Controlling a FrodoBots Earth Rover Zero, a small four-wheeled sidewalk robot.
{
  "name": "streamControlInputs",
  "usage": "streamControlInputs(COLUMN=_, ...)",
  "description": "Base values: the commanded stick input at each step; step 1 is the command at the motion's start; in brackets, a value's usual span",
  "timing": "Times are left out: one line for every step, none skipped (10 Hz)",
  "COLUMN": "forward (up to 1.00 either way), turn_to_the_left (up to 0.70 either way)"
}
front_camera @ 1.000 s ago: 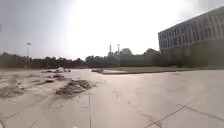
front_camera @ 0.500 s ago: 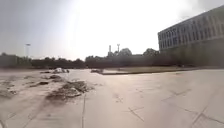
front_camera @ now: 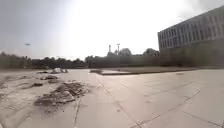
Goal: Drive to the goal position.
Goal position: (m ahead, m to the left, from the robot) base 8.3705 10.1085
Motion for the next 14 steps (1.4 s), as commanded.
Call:
streamControlInputs(forward=0.70, turn_to_the_left=-0.02)
streamControlInputs(forward=0.70, turn_to_the_left=-0.02)
streamControlInputs(forward=0.70, turn_to_the_left=-0.02)
streamControlInputs(forward=0.70, turn_to_the_left=-0.02)
streamControlInputs(forward=0.70, turn_to_the_left=-0.02)
streamControlInputs(forward=0.70, turn_to_the_left=-0.02)
streamControlInputs(forward=0.70, turn_to_the_left=-0.02)
streamControlInputs(forward=0.70, turn_to_the_left=-0.02)
streamControlInputs(forward=0.70, turn_to_the_left=-0.02)
streamControlInputs(forward=0.70, turn_to_the_left=-0.02)
streamControlInputs(forward=0.70, turn_to_the_left=-0.02)
streamControlInputs(forward=0.70, turn_to_the_left=-0.02)
streamControlInputs(forward=0.70, turn_to_the_left=-0.02)
streamControlInputs(forward=0.70, turn_to_the_left=-0.02)
